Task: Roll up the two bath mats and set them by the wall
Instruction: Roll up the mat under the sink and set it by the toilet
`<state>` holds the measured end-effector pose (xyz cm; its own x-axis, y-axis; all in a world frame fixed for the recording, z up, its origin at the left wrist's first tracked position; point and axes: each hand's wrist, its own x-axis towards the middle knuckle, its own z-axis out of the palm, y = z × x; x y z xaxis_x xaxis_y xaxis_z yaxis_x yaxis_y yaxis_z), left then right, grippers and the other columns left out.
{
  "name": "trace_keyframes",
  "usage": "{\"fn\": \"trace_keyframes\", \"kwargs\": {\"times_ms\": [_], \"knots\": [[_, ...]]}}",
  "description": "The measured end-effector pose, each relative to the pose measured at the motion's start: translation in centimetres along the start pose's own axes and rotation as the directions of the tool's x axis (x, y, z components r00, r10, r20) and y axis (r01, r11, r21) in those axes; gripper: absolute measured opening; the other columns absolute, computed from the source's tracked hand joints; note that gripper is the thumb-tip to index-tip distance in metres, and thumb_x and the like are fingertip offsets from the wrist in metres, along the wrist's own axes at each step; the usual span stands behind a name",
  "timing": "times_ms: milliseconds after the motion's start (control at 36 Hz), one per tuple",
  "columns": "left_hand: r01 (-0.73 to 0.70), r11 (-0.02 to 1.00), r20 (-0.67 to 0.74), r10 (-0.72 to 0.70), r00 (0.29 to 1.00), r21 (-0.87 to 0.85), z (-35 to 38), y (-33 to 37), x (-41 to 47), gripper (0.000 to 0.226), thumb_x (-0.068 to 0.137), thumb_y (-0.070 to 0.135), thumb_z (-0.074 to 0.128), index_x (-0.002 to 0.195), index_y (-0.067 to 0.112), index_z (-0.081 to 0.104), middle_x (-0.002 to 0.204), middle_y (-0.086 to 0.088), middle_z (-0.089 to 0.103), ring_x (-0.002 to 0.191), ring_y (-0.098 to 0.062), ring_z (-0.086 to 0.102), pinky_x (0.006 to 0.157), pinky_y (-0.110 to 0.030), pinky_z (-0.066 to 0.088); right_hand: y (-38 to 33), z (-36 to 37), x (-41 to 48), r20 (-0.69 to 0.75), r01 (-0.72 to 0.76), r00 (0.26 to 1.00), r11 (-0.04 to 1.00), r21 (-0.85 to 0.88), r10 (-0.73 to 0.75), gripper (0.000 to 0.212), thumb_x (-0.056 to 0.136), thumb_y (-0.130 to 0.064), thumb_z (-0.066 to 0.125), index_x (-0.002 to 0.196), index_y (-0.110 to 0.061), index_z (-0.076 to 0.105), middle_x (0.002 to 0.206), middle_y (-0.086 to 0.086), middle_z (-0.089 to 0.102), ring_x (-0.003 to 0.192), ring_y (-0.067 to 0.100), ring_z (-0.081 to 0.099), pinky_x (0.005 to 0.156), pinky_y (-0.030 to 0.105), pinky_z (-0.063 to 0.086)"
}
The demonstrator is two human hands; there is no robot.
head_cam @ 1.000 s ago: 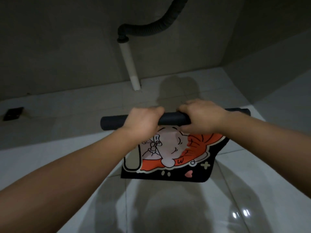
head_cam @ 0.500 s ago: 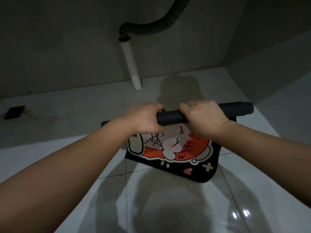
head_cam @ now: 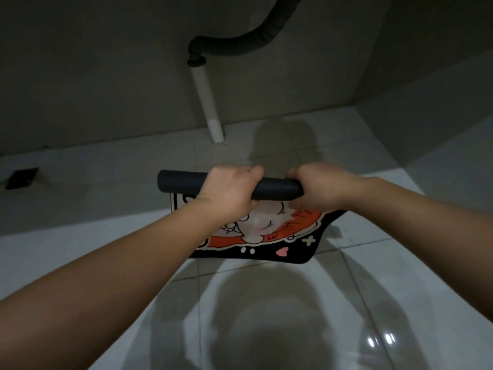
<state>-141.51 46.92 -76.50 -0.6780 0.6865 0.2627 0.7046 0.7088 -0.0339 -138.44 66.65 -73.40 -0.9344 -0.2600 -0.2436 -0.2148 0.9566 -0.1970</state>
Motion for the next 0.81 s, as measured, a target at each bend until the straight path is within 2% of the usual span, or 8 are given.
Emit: {"fn": "trace_keyframes", "kwargs": {"times_ms": [111, 194, 306, 444, 556, 639, 722, 806], "knots": [[0.104, 0.983, 0.372, -0.041, 0.927, -0.151, -0.4, -0.9, 0.7, 0.040, 0.064, 0.047, 0.068, 0.097, 0.032, 0.049, 0.083, 0.009, 0.058, 0.074, -0.016, 0.057, 0.058, -0.029, 0.041, 0.1, 1.6, -0.8, -0.210, 0.132, 0.953, 0.921, -0.366, -0.220, 0.016, 0.081, -0.027, 0.055, 0.095, -0.024, 0.050, 0.061, -0.009, 0.040, 0.053, 0.017, 0.043, 0.044, 0.028, 0.023], [0.240, 0.910, 0.479, -0.054, 0.876, -0.337, -0.1, -1.1, 0.6, 0.046, 0.065, 0.038, 0.074, 0.104, 0.028, 0.054, 0.087, 0.003, 0.062, 0.077, -0.018, 0.059, 0.067, -0.035, 0.052, 0.1, 1.9, -1.3, -0.299, 0.164, 0.894, 0.863, -0.478, -0.335, 0.018, 0.078, -0.021, 0.058, 0.095, -0.018, 0.051, 0.071, -0.002, 0.052, 0.056, 0.021, 0.049, 0.045, 0.027, 0.022], [0.256, 0.890, 0.467, -0.055, 0.882, -0.378, -0.1, -1.2, 0.7, 0.037, 0.066, 0.034, 0.075, 0.096, 0.030, 0.053, 0.080, 0.006, 0.059, 0.073, -0.016, 0.058, 0.062, -0.028, 0.049, 0.0, 2.0, -1.3, -0.345, 0.154, 0.862, 0.841, -0.519, -0.371, 0.017, 0.076, -0.017, 0.062, 0.091, -0.015, 0.056, 0.073, 0.003, 0.059, 0.057, 0.023, 0.054, 0.047, 0.029, 0.024], [0.205, 0.941, 0.375, -0.093, 0.922, -0.269, 0.5, -0.8, 0.5, 0.023, 0.072, 0.031, 0.069, 0.084, 0.029, 0.050, 0.067, 0.012, 0.047, 0.067, -0.017, 0.053, 0.050, -0.025, 0.033, 0.3, 2.0, -1.0, -0.291, 0.159, 0.898, 0.860, -0.486, -0.331, 0.028, 0.079, -0.029, 0.057, 0.106, -0.020, 0.053, 0.086, 0.001, 0.060, 0.071, 0.022, 0.056, 0.053, 0.029, 0.028], [0.038, 0.998, 0.144, -0.030, 0.989, -0.057, 0.7, -0.7, -0.1, 0.020, 0.077, 0.032, 0.062, 0.091, 0.024, 0.050, 0.076, 0.004, 0.056, 0.071, -0.021, 0.057, 0.050, -0.029, 0.028, 0.0, 0.7, -0.1, -0.059, 0.100, 0.992, 0.970, -0.222, -0.115, 0.052, 0.071, -0.050, 0.060, 0.117, -0.029, 0.047, 0.092, -0.002, 0.060, 0.080, 0.022, 0.057, 0.060, 0.030, 0.041], [-0.049, 0.999, 0.013, 0.049, 0.999, 0.006, 0.9, -0.3, -0.4, 0.024, 0.074, 0.029, 0.066, 0.092, 0.018, 0.053, 0.081, -0.002, 0.063, 0.071, -0.026, 0.061, 0.052, -0.029, 0.032, -0.1, -0.6, 0.4, 0.108, -0.007, 0.994, 0.996, -0.085, 0.016, 0.068, 0.063, -0.054, 0.068, 0.123, -0.030, 0.045, 0.093, -0.003, 0.062, 0.078, 0.019, 0.058, 0.065, 0.032, 0.048], [-0.069, 0.997, -0.059, 0.070, 0.996, 0.021, 0.7, 0.1, -0.2, 0.027, 0.070, 0.029, 0.069, 0.090, 0.017, 0.054, 0.079, -0.002, 0.063, 0.067, -0.027, 0.061, 0.051, -0.029, 0.033, -0.1, -1.2, 0.7, 0.228, -0.048, 0.973, 0.998, 0.049, 0.035, 0.045, 0.062, -0.042, 0.073, 0.102, -0.030, 0.056, 0.086, -0.002, 0.065, 0.074, 0.018, 0.063, 0.069, 0.038, 0.055], [-0.052, 0.999, -0.049, 0.052, 0.997, 0.009, 0.6, 0.0, 0.0, 0.028, 0.072, 0.032, 0.066, 0.094, 0.019, 0.053, 0.082, 0.000, 0.063, 0.070, -0.025, 0.061, 0.052, -0.030, 0.037, -0.3, -0.8, 0.7, 0.181, -0.039, 0.983, 0.996, 0.078, 0.025, 0.026, 0.068, -0.026, 0.069, 0.093, -0.028, 0.059, 0.075, -0.002, 0.063, 0.067, 0.017, 0.062, 0.056, 0.032, 0.051]]}}
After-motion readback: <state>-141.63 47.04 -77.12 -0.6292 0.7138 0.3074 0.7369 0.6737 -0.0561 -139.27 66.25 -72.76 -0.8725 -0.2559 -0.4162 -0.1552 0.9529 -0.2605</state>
